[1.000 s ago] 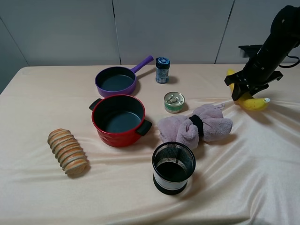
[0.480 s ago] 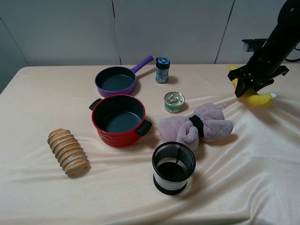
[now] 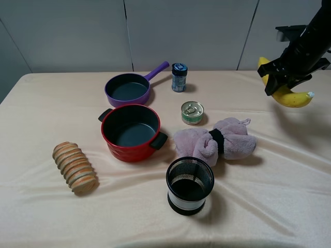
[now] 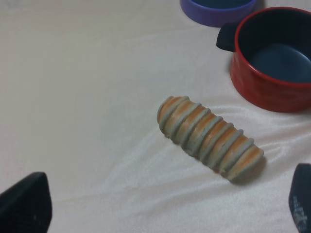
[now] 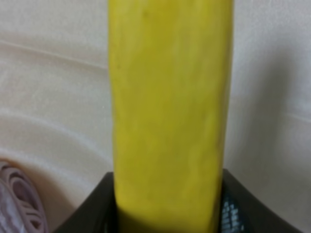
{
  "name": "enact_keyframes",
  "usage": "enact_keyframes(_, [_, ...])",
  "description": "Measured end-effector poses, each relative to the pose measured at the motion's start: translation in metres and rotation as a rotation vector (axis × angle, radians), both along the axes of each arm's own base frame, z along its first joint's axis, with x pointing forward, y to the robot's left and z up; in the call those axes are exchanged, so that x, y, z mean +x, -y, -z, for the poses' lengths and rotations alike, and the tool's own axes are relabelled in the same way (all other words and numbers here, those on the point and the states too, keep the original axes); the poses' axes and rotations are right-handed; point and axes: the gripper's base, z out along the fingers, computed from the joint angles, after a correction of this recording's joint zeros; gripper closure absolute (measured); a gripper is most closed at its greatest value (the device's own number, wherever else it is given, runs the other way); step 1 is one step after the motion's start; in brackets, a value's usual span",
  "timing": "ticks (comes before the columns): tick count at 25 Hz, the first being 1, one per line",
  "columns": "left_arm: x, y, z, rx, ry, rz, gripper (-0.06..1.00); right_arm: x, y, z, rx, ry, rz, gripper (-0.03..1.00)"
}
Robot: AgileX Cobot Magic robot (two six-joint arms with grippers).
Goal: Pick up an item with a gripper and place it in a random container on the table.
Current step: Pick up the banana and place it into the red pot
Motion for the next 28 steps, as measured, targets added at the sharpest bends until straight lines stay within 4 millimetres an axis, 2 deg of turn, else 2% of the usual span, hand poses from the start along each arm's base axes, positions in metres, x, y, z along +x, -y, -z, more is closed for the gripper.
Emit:
enact_keyframes(4, [0.000, 0.000, 0.000, 0.000, 0.000, 0.000, -0.05, -0.002, -0.013, -0.004, -0.002, 0.011, -0.036, 0.67])
enact_keyframes(8, [0.000, 0.000, 0.000, 0.000, 0.000, 0.000, -0.05, -0.001, -0.035, -0.012, 0.000, 0.023, -0.093, 0.67])
enact_keyframes(17, [0.000, 0.000, 0.000, 0.000, 0.000, 0.000, -0.05, -0.001, -0.093, -0.036, 0.016, 0.114, -0.238, 0.67])
enact_keyframes(28, [0.000, 0.000, 0.000, 0.000, 0.000, 0.000, -0.05, -0.005, -0.161, -0.064, 0.077, 0.337, -0.381, 0.67])
